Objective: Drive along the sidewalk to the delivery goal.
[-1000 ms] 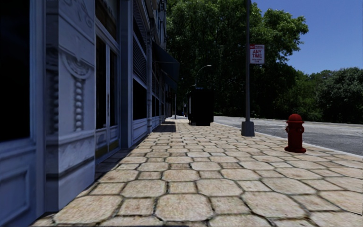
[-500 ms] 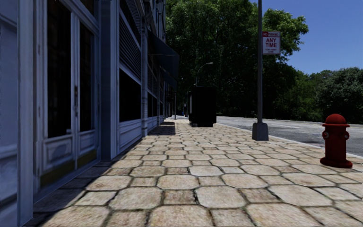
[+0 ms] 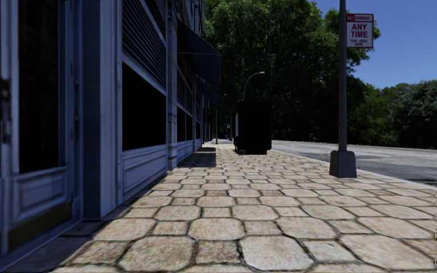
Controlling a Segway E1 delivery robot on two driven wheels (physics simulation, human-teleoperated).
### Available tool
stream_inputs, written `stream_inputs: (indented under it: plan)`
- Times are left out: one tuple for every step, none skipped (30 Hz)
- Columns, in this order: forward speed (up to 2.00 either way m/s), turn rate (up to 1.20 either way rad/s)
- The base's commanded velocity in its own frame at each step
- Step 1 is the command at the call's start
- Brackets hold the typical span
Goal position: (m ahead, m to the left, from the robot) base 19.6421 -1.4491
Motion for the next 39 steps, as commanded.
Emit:
stream_inputs:
  plan:
    - [2.00,0.00]
    - [2.00,0.00]
    - [2.00,0.00]
    - [2.00,0.00]
    - [2.00,0.00]
    - [2.00,0.00]
    - [2.00,0.00]
    - [2.00,0.00]
    - [2.00,0.00]
    - [2.00,0.00]
    - [2.00,0.00]
    - [2.00,0.00]
    - [2.00,0.00]
    - [2.00,0.00]
    - [2.00,0.00]
    - [2.00,0.00]
    - [2.00,0.00]
    - [2.00,0.00]
    - [2.00,0.00]
    - [2.00,0.00]
    - [2.00,0.00]
    - [2.00,0.00]
    - [2.00,0.00]
    - [2.00,0.00]
    - [2.00,0.00]
    - [2.00,0.00]
    - [2.00,0.00]
    - [2.00,0.00]
    - [2.00,0.00]
    - [2.00,0.00]
    - [2.00,0.00]
    - [2.00,0.00]
    - [2.00,0.00]
    - [2.00,0.00]
    - [2.00,0.00]
    - [2.00,0.00]
    - [2.00,0.00]
    - [2.00,0.00]
    - [2.00,0.00]
